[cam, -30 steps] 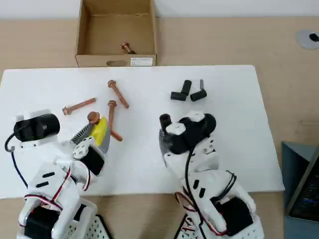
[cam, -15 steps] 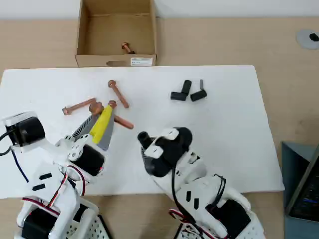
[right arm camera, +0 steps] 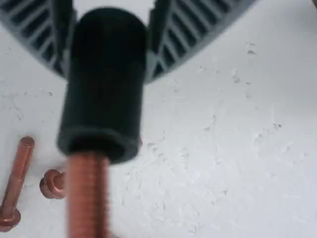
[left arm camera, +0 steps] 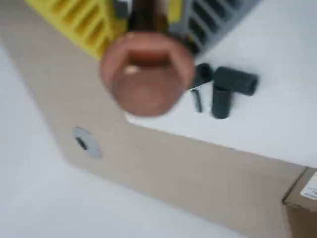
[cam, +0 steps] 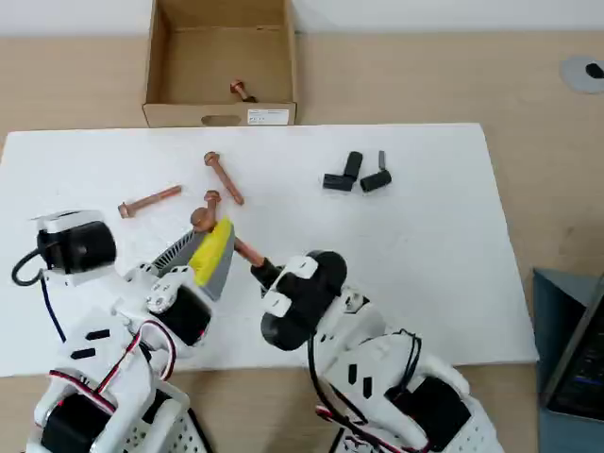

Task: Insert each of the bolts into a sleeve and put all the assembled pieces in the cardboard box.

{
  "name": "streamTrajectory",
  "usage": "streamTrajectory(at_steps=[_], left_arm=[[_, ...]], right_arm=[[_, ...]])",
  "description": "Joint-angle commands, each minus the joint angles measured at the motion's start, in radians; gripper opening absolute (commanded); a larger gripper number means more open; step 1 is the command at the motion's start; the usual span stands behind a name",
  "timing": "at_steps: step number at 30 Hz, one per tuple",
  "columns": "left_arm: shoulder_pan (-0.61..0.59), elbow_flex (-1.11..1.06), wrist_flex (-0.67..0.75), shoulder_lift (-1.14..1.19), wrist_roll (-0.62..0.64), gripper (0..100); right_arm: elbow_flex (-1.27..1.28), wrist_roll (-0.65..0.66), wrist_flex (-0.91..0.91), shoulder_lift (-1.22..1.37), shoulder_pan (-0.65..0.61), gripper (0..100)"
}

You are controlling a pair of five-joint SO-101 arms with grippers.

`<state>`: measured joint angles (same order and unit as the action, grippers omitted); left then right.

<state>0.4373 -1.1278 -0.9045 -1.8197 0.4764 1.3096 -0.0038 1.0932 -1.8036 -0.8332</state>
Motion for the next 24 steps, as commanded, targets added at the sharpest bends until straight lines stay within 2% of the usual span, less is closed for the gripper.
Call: streamTrajectory(at_steps=[1, 8, 10, 13, 18, 24], left_arm=[[0.014, 0.071, -0.008, -0.005, -0.023, 0], [0.018, 0.069, -0.009, -0.004, -0.021, 0], [0.057, 0.066, -0.014, -0.004, -0.021, 0], [0.110, 0.069, -0.063, -0.002, -0.021, 0], [0.127, 0.064, -0.146, -0.002, -0.023, 0], [0.137, 0.063, -0.229, -0.001, -0.023, 0]], right_arm=[[-0.005, 0.006, -0.031, -0.027, -0.004, 0.9], [-0.007, 0.006, -0.041, -0.027, -0.004, 0.9], [-0.007, 0.008, -0.044, -0.027, -0.004, 0.9], [-0.007, 0.008, -0.044, -0.027, -0.004, 0.9], [-0.007, 0.009, -0.044, -0.027, -0.004, 0.9], [-0.007, 0.114, -0.089, -0.027, -0.004, 0.9]])
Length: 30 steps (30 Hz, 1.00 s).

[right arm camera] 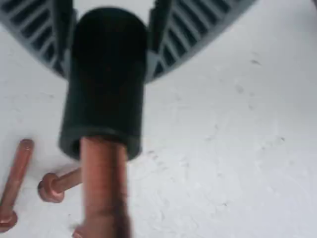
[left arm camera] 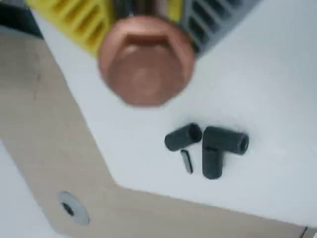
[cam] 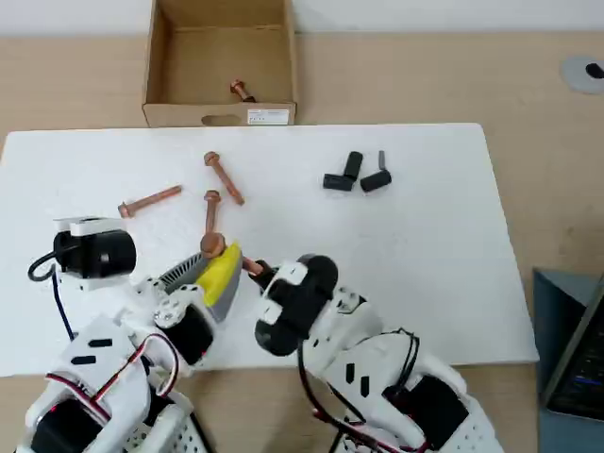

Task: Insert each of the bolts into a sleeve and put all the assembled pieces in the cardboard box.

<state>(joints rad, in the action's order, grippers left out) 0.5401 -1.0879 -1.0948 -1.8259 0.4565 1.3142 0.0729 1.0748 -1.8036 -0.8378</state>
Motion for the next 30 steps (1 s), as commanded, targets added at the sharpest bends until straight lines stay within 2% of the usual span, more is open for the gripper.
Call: streamTrajectory(at_steps=[1, 5, 11, 15, 19, 26, 28, 30], left_arm=[[0.051, 0.023, -0.049, 0.005, -0.005, 0], [0.138, 0.023, -0.084, 0.005, -0.031, 0], [0.160, 0.021, -0.087, 0.005, -0.031, 0], [0.144, 0.021, -0.086, 0.005, -0.043, 1], [0.052, 0.021, -0.087, 0.005, -0.127, 1], [0.041, 0.023, -0.087, 0.005, -0.155, 1], [0.035, 0.023, -0.087, 0.005, -0.153, 5], [0.032, 0.023, -0.089, 0.005, -0.152, 13]], right_arm=[[-0.012, 0.046, -0.080, -0.027, -0.002, 0.9], [-0.012, 0.068, -0.091, -0.027, -0.004, 0.9], [-0.013, 0.138, -0.106, -0.027, -0.005, 0.9], [-0.012, 0.178, -0.120, -0.027, -0.005, 0.9], [-0.012, 0.184, -0.120, -0.027, -0.005, 0.9], [-0.012, 0.184, -0.133, -0.027, -0.005, 0.9], [-0.012, 0.184, -0.132, -0.027, -0.005, 0.9], [-0.012, 0.184, -0.132, -0.027, -0.005, 0.9]])
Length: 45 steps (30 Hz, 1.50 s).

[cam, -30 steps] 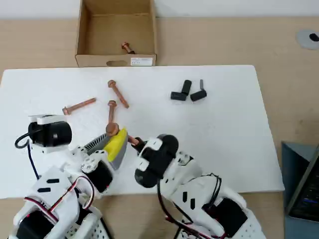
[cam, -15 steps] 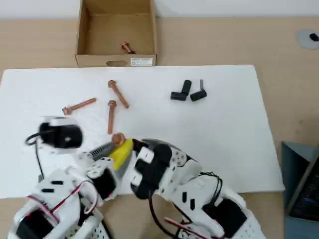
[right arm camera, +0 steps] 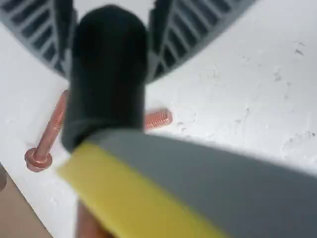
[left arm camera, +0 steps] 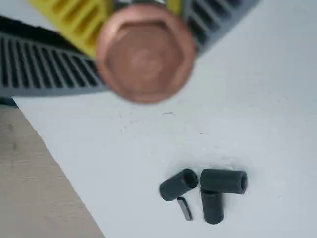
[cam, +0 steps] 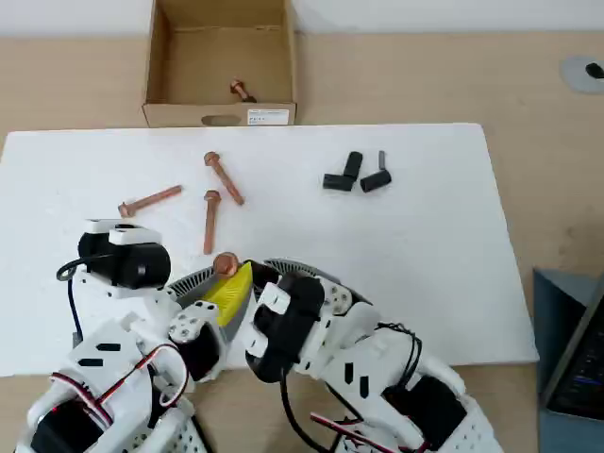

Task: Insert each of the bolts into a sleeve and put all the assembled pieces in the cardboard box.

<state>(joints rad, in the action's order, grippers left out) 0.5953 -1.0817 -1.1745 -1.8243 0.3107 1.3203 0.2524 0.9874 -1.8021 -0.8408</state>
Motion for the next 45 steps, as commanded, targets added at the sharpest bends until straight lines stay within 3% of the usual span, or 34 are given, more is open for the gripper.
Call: streamTrajectory(at_steps=[1, 3, 14, 19, 24, 28, 35, 40, 45], left_arm=[[-0.025, 0.017, -0.009, 0.004, -0.006, 17], [-0.025, 0.017, -0.009, 0.004, -0.006, 21], [-0.043, 0.078, -0.009, 0.004, -0.006, 19], [-0.163, 0.130, -0.020, 0.005, -0.014, 18], [-0.305, 0.146, -0.029, 0.001, -0.015, 0], [-0.427, 0.133, -0.034, 0.001, -0.057, 0], [-0.595, -0.137, -0.029, 0.001, -0.278, 0], [-0.672, -0.354, 0.043, 0.001, -0.304, 0], [-0.704, -0.474, 0.101, 0.001, -0.305, 0]], right_arm=[[-0.018, 0.005, -0.044, -0.028, -0.002, 0.9], [-0.018, 0.005, -0.044, -0.028, -0.002, 0.9], [-0.010, -0.002, -0.040, -0.028, -0.002, 0.9], [-0.012, -0.052, -0.038, -0.028, 0.004, 0.9], [-0.008, -0.146, -0.009, -0.025, 0.005, 0.9], [-0.010, -0.216, 0.000, -0.022, 0.090, 0.9], [-0.051, -0.299, 0.032, -0.016, 0.228, 0.9], [-0.140, -0.393, 0.115, 0.091, 0.308, 0.9], [-0.338, -0.442, 0.109, 0.355, 0.326, 0.9]])
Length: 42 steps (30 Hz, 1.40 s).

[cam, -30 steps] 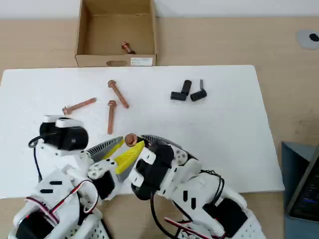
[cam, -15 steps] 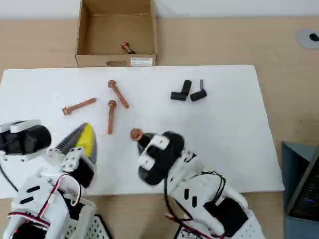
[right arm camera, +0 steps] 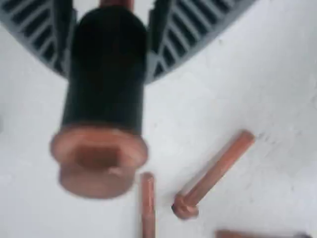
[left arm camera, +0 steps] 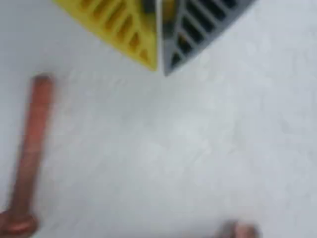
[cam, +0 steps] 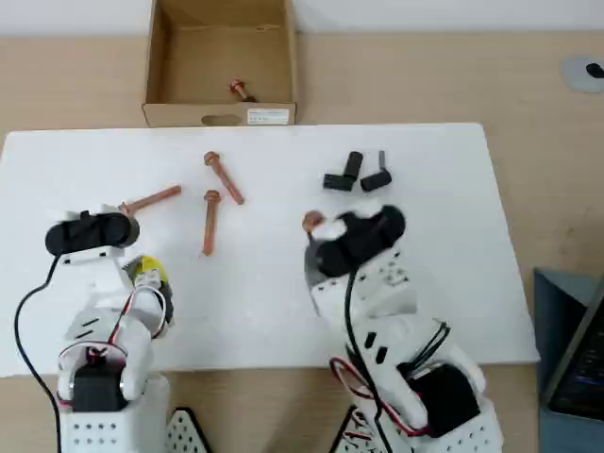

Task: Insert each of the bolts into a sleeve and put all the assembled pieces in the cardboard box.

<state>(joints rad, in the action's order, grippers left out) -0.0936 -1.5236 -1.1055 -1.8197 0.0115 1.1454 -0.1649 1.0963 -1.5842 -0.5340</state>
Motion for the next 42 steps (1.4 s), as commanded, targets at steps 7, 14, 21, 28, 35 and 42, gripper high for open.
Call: streamTrajectory(at_steps=[7, 14, 21, 28, 35, 42], left_arm=[[-0.017, -0.114, 0.068, -0.004, -0.006, 0], [-0.017, -0.129, 0.074, -0.004, -0.006, 0], [-0.017, -0.129, 0.074, -0.004, -0.006, 0], [-0.055, -0.129, 0.072, -0.004, 0.012, 0], [-0.063, -0.129, 0.072, -0.004, 0.038, 0], [-0.063, -0.129, 0.072, -0.004, 0.038, 0]], right_arm=[[-0.478, -0.018, -0.106, 0.562, 0.024, 0.9], [-0.789, 0.040, -0.210, 0.952, 0.025, 0.9], [-1.056, 0.173, -0.351, 1.311, 0.067, 0.9], [-1.346, 0.272, -0.374, 1.647, 0.111, 0.9], [-1.639, 0.404, -0.474, 2.009, 0.124, 0.9], [-1.956, 0.634, -0.528, 2.365, 0.124, 0.9]])
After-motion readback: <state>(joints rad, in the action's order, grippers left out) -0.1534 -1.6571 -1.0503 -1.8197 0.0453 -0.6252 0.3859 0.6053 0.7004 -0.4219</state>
